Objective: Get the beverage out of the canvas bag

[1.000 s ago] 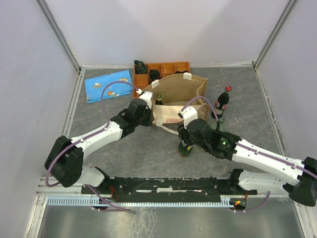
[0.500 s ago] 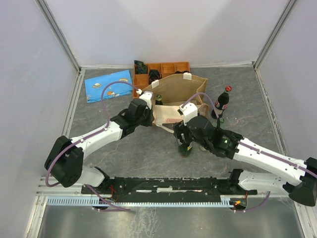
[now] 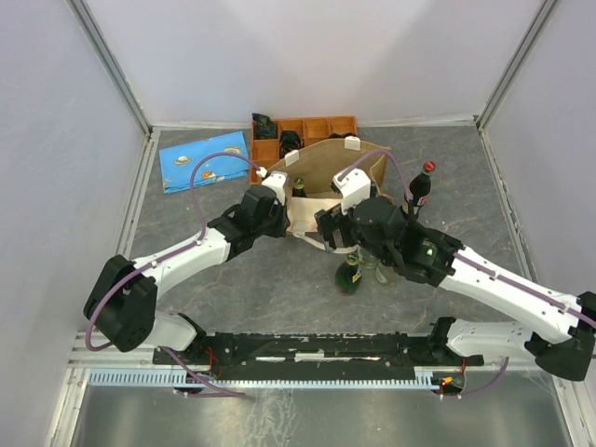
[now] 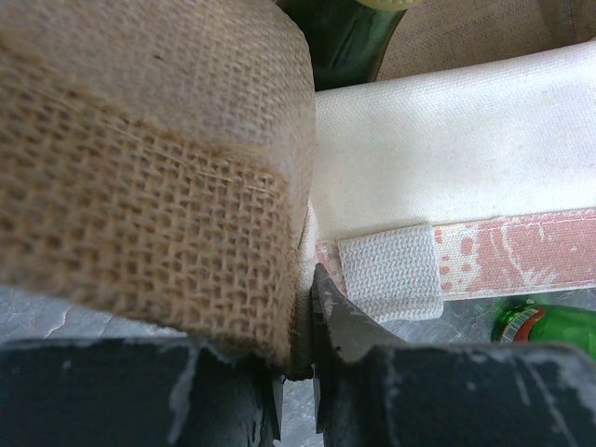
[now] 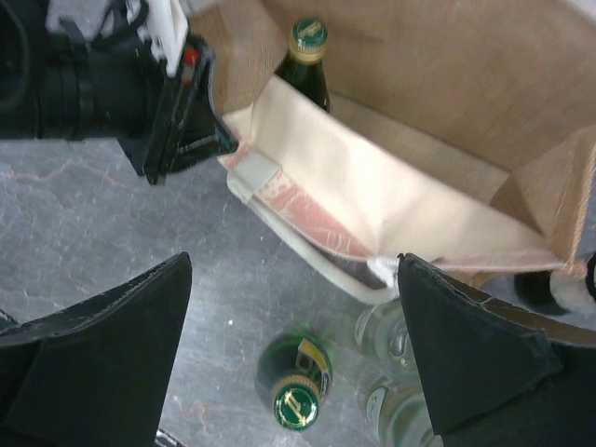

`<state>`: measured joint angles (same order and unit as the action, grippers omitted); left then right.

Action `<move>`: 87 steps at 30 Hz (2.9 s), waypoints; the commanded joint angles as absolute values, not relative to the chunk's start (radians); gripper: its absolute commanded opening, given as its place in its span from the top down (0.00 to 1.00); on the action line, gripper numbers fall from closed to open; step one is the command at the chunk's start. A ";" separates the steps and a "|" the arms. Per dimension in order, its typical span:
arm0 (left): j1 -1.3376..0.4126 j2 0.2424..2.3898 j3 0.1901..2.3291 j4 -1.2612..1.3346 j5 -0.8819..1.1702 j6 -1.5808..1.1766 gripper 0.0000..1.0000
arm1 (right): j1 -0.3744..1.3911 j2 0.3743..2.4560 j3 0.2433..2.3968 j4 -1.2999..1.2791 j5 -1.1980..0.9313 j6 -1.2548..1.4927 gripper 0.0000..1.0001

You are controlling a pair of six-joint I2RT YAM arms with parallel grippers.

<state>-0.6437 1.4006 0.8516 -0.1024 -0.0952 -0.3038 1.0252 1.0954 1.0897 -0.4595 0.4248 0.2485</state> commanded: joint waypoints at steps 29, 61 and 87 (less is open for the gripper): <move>-0.643 1.369 0.838 -0.109 -0.114 -0.285 0.97 | 0.803 1.695 1.546 -0.275 0.210 0.331 0.27; -0.643 1.393 0.861 -0.106 -0.115 -0.280 0.97 | 0.731 1.826 1.538 -0.194 0.223 0.313 1.00; -0.643 1.424 0.900 -0.082 -0.119 -0.265 0.97 | 0.861 1.336 1.754 -0.525 0.274 0.033 1.00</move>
<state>-0.6418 1.3991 0.8555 -0.1028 -0.1040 -0.3042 0.8085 1.4448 1.6859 -0.5125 0.2924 0.0635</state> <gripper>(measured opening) 0.202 0.400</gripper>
